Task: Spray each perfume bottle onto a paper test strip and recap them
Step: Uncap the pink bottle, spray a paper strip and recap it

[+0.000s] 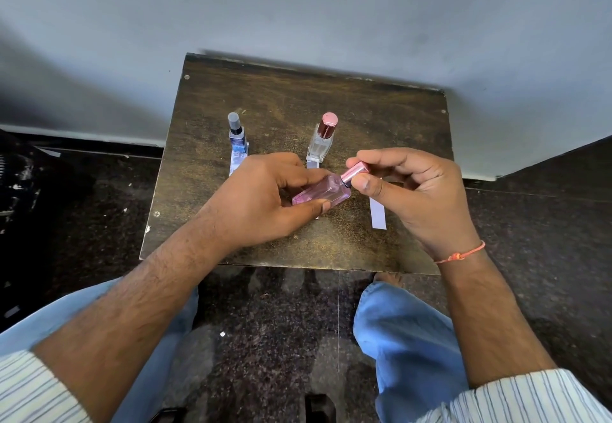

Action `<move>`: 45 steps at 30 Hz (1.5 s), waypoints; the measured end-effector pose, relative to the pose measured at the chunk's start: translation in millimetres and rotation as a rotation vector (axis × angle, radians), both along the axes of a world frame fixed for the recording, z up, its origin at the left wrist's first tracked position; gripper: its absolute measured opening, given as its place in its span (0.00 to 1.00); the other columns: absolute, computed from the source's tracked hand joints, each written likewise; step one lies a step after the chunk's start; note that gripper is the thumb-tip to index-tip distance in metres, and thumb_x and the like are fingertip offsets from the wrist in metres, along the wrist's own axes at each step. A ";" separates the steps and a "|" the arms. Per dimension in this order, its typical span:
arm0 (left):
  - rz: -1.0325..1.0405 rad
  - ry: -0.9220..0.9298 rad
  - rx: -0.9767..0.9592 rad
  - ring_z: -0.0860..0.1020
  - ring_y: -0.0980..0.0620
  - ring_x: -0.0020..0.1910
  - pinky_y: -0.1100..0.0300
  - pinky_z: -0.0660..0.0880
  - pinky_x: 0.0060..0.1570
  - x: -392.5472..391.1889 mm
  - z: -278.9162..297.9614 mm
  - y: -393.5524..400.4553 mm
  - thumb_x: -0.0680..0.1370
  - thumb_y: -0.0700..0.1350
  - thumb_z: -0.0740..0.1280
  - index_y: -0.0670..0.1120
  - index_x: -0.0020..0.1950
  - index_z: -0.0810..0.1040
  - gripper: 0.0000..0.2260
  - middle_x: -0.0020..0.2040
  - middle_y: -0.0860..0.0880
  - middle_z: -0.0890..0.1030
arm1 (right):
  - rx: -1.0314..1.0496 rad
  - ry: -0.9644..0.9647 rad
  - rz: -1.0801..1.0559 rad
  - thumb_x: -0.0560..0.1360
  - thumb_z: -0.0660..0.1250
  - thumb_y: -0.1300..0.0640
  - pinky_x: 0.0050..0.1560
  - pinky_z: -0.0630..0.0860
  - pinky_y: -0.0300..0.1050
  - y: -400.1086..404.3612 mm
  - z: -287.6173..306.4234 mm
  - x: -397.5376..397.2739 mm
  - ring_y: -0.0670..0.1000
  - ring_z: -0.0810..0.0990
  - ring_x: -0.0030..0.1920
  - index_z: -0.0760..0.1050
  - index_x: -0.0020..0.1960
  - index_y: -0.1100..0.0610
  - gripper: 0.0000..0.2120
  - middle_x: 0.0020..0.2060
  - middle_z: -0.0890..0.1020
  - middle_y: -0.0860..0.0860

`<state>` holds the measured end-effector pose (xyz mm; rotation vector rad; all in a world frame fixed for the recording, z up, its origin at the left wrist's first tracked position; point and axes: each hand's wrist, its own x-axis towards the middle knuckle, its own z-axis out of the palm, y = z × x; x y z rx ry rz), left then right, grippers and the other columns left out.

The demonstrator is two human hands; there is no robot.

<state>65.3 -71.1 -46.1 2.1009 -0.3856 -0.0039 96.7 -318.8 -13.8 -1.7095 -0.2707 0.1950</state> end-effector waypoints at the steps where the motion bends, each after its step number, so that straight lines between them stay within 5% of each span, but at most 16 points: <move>1: 0.000 0.001 -0.004 0.83 0.52 0.40 0.52 0.81 0.40 0.1 0.0 -0.1 0.77 0.50 0.79 0.54 0.66 0.87 0.17 0.43 0.51 0.83 | -0.001 -0.002 0.001 0.73 0.80 0.66 0.55 0.85 0.44 -0.1 0.2 -0.1 0.51 0.90 0.53 0.86 0.58 0.57 0.14 0.53 0.91 0.51; 9: 0.004 -0.003 -0.002 0.84 0.50 0.42 0.49 0.82 0.41 -0.3 -1.9 -0.6 0.77 0.51 0.77 0.52 0.67 0.87 0.18 0.45 0.50 0.84 | -0.010 -0.014 0.005 0.73 0.80 0.66 0.54 0.85 0.42 -0.2 0.4 0.1 0.51 0.90 0.52 0.86 0.57 0.57 0.14 0.53 0.91 0.50; 15: 0.017 -0.008 -0.011 0.84 0.50 0.41 0.49 0.82 0.41 0.2 -1.1 -1.2 0.77 0.52 0.77 0.53 0.67 0.87 0.18 0.45 0.49 0.84 | -0.007 -0.012 -0.012 0.71 0.81 0.66 0.54 0.86 0.46 -0.4 -3.5 0.0 0.62 0.89 0.54 0.86 0.56 0.60 0.14 0.51 0.91 0.57; 29: 0.040 0.021 -0.032 0.84 0.50 0.42 0.49 0.82 0.42 -0.3 0.7 -2.2 0.77 0.53 0.77 0.54 0.67 0.87 0.18 0.45 0.50 0.84 | -0.011 -0.010 -0.039 0.72 0.81 0.66 0.50 0.83 0.37 6.9 -4.8 -1.2 0.44 0.88 0.48 0.86 0.57 0.58 0.15 0.47 0.90 0.47; 35: 0.059 0.068 -0.118 0.84 0.51 0.43 0.52 0.82 0.45 1.4 2.0 -3.8 0.77 0.53 0.76 0.54 0.66 0.87 0.17 0.45 0.51 0.85 | -0.007 0.005 0.000 0.72 0.81 0.70 0.53 0.83 0.38 4.4 -7.8 0.0 0.54 0.88 0.58 0.78 0.71 0.62 0.29 0.60 0.88 0.57; 40: 0.139 0.055 -0.143 0.83 0.52 0.42 0.55 0.82 0.44 1.2 2.7 -3.9 0.76 0.57 0.77 0.53 0.66 0.87 0.19 0.44 0.49 0.85 | -0.085 0.062 -0.071 0.72 0.83 0.60 0.43 0.88 0.52 9.6 -10.2 -2.9 0.52 0.88 0.46 0.83 0.57 0.57 0.16 0.50 0.89 0.54; 43: 0.190 -0.056 -0.091 0.82 0.56 0.40 0.65 0.76 0.41 -0.9 8.2 -6.2 0.77 0.52 0.80 0.50 0.65 0.88 0.18 0.42 0.50 0.84 | -0.090 0.110 -0.100 0.73 0.80 0.53 0.41 0.89 0.51 17.2 -10.4 -8.9 0.57 0.90 0.44 0.86 0.52 0.56 0.11 0.44 0.90 0.53; 45: 0.225 -0.106 -0.078 0.81 0.55 0.38 0.62 0.77 0.38 -2.8 10.6 -6.8 0.76 0.51 0.81 0.48 0.65 0.88 0.18 0.42 0.49 0.83 | -0.086 0.145 -0.087 0.73 0.79 0.52 0.42 0.89 0.51 21.8 -8.9 -12.6 0.58 0.91 0.46 0.87 0.53 0.58 0.13 0.41 0.90 0.53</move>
